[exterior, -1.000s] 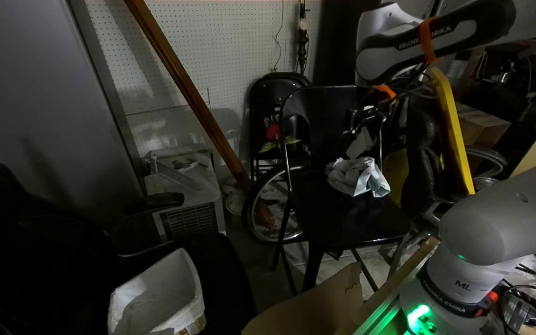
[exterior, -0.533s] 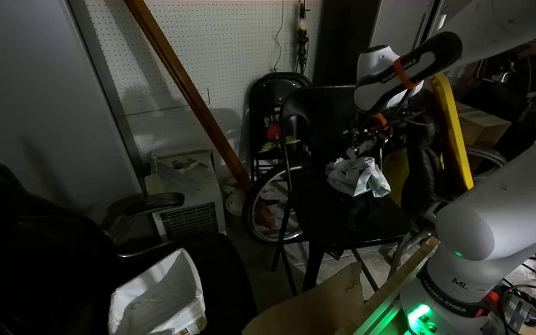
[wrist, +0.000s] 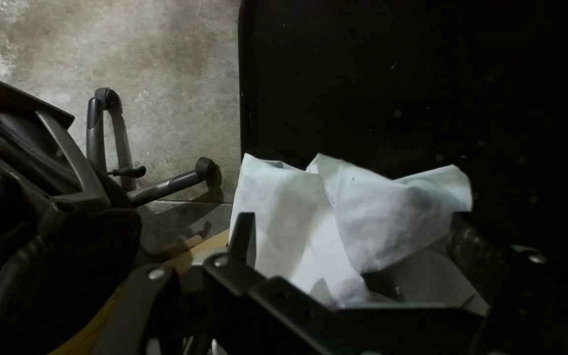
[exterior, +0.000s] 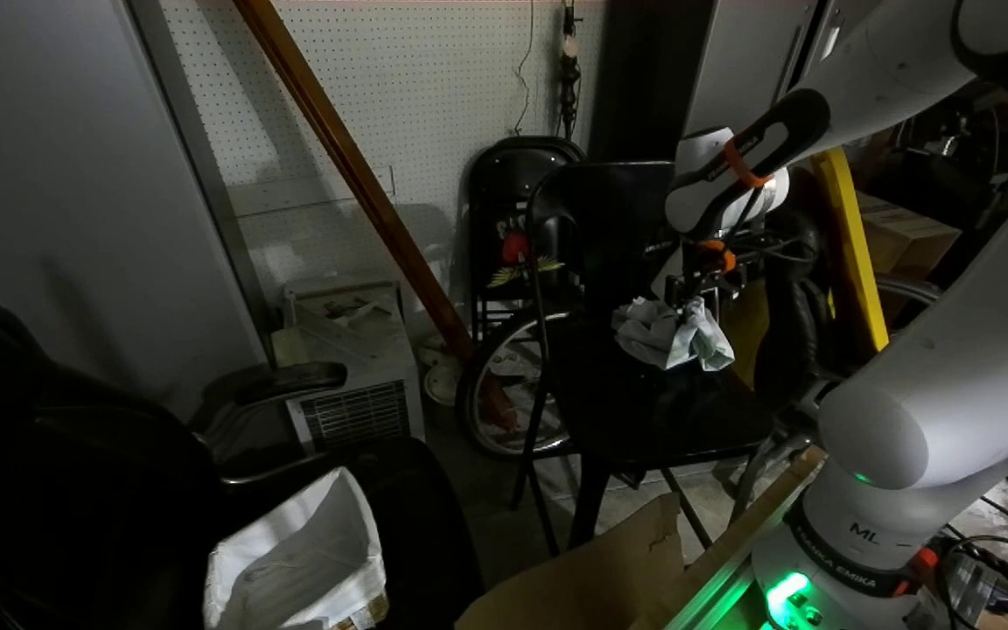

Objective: Lay the white object over the chair

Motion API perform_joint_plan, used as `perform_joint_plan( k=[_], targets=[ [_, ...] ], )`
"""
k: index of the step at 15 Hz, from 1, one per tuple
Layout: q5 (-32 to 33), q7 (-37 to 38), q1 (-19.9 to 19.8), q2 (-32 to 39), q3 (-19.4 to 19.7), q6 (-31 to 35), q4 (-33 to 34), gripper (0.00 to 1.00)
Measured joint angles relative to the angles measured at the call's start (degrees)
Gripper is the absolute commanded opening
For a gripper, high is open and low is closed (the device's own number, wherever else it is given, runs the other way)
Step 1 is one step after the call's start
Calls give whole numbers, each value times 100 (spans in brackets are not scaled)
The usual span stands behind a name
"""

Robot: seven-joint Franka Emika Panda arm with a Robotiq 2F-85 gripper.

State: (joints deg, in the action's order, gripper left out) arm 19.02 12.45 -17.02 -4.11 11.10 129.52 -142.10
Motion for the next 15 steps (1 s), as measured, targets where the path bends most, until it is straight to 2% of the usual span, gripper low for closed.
perform_joint_plan(
  k=[8, 15],
  targets=[
    [-1232, -1537, 69, 156, 105, 120, 48, 100],
    [-1387, -2039, 82, 237, 120, 122, 50, 100]
  ],
)
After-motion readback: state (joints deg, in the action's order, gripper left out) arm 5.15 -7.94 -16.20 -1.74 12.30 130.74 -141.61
